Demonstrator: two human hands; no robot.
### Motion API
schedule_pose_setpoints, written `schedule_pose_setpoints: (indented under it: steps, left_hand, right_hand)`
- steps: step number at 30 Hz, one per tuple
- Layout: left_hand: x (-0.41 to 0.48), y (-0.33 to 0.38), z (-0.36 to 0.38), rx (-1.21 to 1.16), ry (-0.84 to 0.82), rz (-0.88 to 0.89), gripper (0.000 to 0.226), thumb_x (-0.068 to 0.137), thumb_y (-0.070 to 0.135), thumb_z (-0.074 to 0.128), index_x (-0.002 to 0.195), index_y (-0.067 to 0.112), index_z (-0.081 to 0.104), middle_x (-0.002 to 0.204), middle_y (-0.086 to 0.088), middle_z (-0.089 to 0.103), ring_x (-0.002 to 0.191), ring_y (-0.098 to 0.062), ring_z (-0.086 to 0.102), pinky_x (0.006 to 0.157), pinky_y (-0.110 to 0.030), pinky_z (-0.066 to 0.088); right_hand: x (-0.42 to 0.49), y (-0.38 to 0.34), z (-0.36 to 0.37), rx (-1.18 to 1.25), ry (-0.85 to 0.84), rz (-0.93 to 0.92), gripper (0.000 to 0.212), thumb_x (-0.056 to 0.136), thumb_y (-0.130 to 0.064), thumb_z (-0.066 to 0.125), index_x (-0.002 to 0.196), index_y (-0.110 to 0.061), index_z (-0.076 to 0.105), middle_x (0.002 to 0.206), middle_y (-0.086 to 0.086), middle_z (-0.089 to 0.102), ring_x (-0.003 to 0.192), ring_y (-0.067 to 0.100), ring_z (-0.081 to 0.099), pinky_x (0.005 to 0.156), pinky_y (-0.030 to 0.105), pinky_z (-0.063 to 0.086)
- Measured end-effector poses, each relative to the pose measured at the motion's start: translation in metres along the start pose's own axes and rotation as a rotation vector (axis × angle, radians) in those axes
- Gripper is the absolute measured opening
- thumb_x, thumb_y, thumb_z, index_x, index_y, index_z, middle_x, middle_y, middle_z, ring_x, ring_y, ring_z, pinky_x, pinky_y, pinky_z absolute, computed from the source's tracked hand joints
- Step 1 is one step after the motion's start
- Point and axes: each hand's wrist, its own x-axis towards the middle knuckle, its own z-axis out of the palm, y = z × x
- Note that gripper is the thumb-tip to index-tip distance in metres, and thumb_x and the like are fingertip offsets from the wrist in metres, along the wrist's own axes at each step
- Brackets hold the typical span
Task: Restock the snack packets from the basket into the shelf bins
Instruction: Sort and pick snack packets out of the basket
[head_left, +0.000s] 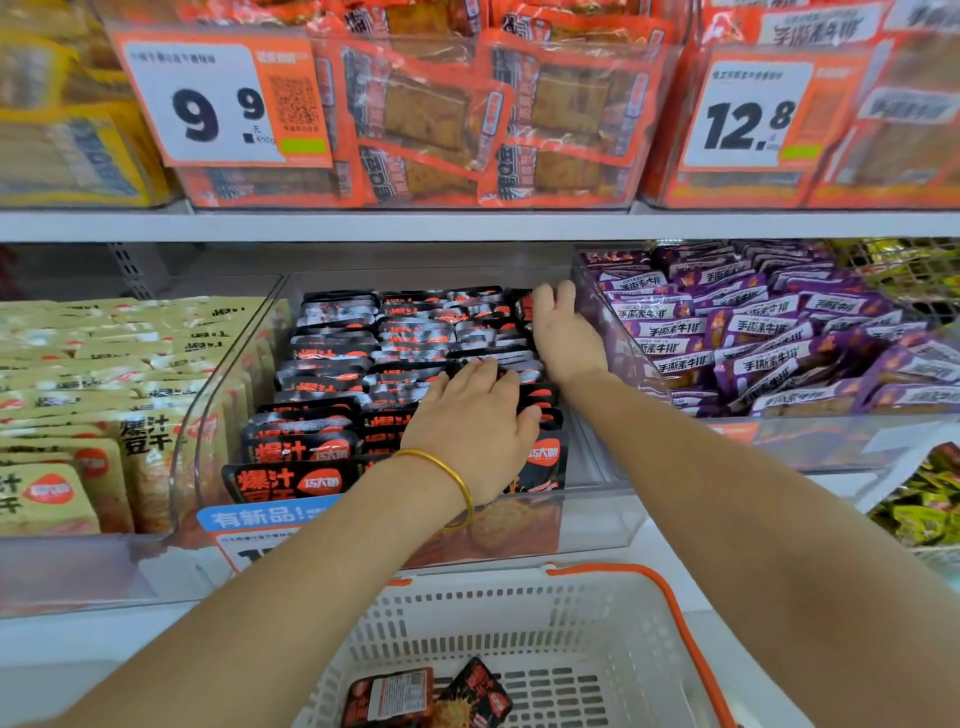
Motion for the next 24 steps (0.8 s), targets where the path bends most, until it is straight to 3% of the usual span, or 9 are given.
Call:
schedule_pose_setpoints:
  steps: [3, 5, 6, 8, 11, 16, 19, 22, 24]
  left_hand:
    - [0.002, -0.001, 0.0, 0.002, 0.002, -0.002, 0.056, 0.102, 0.042, 0.018, 0.151, 0.016, 0.014, 0.159, -0.005, 0.005, 0.146, -0.017, 0.0, 0.119, -0.038, 0.002]
    - [0.002, -0.001, 0.001, 0.003, 0.002, -0.003, 0.056, 0.102, 0.043, 0.018, 0.151, 0.016, 0.014, 0.159, -0.004, 0.005, 0.146, -0.017, 0.001, 0.119, -0.038, 0.003]
    - [0.002, -0.001, 0.001, 0.005, 0.003, -0.001, 0.056, 0.102, 0.043, 0.018, 0.151, 0.016, 0.013, 0.159, -0.005, 0.005, 0.146, -0.017, 0.001, 0.119, -0.038, 0.003]
    - [0.001, 0.0, 0.001, 0.008, 0.002, -0.005, 0.056, 0.102, 0.043, 0.018, 0.151, 0.016, 0.013, 0.159, -0.005, 0.005, 0.146, -0.018, 0.001, 0.119, -0.037, 0.003]
    - [0.001, 0.001, 0.0, 0.015, 0.003, -0.008, 0.056, 0.102, 0.043, 0.018, 0.151, 0.016, 0.013, 0.159, -0.006, 0.006, 0.146, -0.019, 0.002, 0.119, -0.037, 0.003]
    - [0.0, 0.001, -0.001, 0.021, -0.001, -0.012, 0.057, 0.102, 0.043, 0.018, 0.151, 0.015, 0.014, 0.159, -0.006, 0.007, 0.146, -0.02, 0.002, 0.119, -0.037, 0.003]
    - [0.0, 0.001, 0.0, 0.032, 0.006, -0.011, 0.056, 0.102, 0.043, 0.018, 0.15, 0.015, 0.015, 0.158, -0.007, 0.009, 0.146, -0.02, 0.003, 0.119, -0.037, 0.003]
    - [0.001, 0.001, 0.0, 0.041, 0.003, -0.006, 0.057, 0.102, 0.043, 0.018, 0.151, 0.015, 0.014, 0.158, -0.006, 0.009, 0.146, -0.02, 0.002, 0.119, -0.037, 0.003]
    - [0.002, 0.0, 0.002, 0.051, 0.012, -0.004, 0.057, 0.102, 0.043, 0.017, 0.151, 0.015, 0.014, 0.159, -0.006, 0.009, 0.146, -0.019, 0.002, 0.119, -0.037, 0.003]
  right_hand:
    - [-0.009, 0.008, 0.006, 0.16, -0.145, 0.047, 0.03, 0.088, 0.009, 0.041, 0.117, 0.0, 0.044, 0.125, 0.02, 0.042, 0.09, 0.035, 0.062, 0.059, 0.036, 0.041]
    - [-0.015, 0.015, 0.007, 0.287, -0.211, 0.073, 0.013, 0.094, -0.012, 0.04, 0.098, -0.021, 0.048, 0.099, -0.006, 0.049, 0.09, 0.024, 0.054, 0.074, 0.032, 0.041]
    - [-0.017, 0.015, 0.007, 0.352, -0.176, 0.103, 0.016, 0.094, -0.018, 0.039, 0.084, -0.027, 0.047, 0.085, -0.013, 0.045, 0.086, 0.019, 0.05, 0.077, 0.03, 0.041]
    - [-0.016, 0.014, 0.013, 0.562, -0.236, 0.219, 0.028, 0.092, -0.014, 0.039, 0.068, -0.027, 0.041, 0.074, -0.011, 0.04, 0.07, 0.011, 0.042, 0.068, 0.023, 0.038]
    - [-0.018, 0.007, 0.013, 0.664, -0.261, 0.391, 0.031, 0.089, -0.003, 0.039, 0.06, -0.015, 0.041, 0.061, 0.004, 0.037, 0.055, 0.016, 0.034, 0.05, 0.027, 0.029]
    - [-0.015, 0.004, 0.014, 1.018, -0.364, 0.58, 0.029, 0.096, -0.017, 0.04, 0.069, -0.016, 0.05, 0.067, 0.005, 0.052, 0.059, 0.016, 0.049, 0.062, 0.029, 0.042]
    - [-0.013, 0.003, 0.017, 1.081, -0.386, 0.637, 0.03, 0.098, -0.02, 0.039, 0.075, -0.011, 0.055, 0.052, 0.003, 0.062, 0.045, 0.016, 0.059, 0.046, 0.019, 0.046]
    - [-0.017, 0.005, 0.017, 1.176, -0.472, 0.732, 0.034, 0.1, -0.02, 0.039, 0.07, -0.009, 0.051, 0.038, 0.001, 0.057, 0.03, 0.008, 0.053, 0.032, 0.012, 0.038]
    - [-0.019, 0.007, 0.015, 1.2, -0.451, 0.799, 0.032, 0.1, -0.018, 0.04, 0.076, -0.004, 0.057, 0.062, 0.012, 0.068, 0.049, 0.013, 0.064, 0.048, 0.015, 0.049]
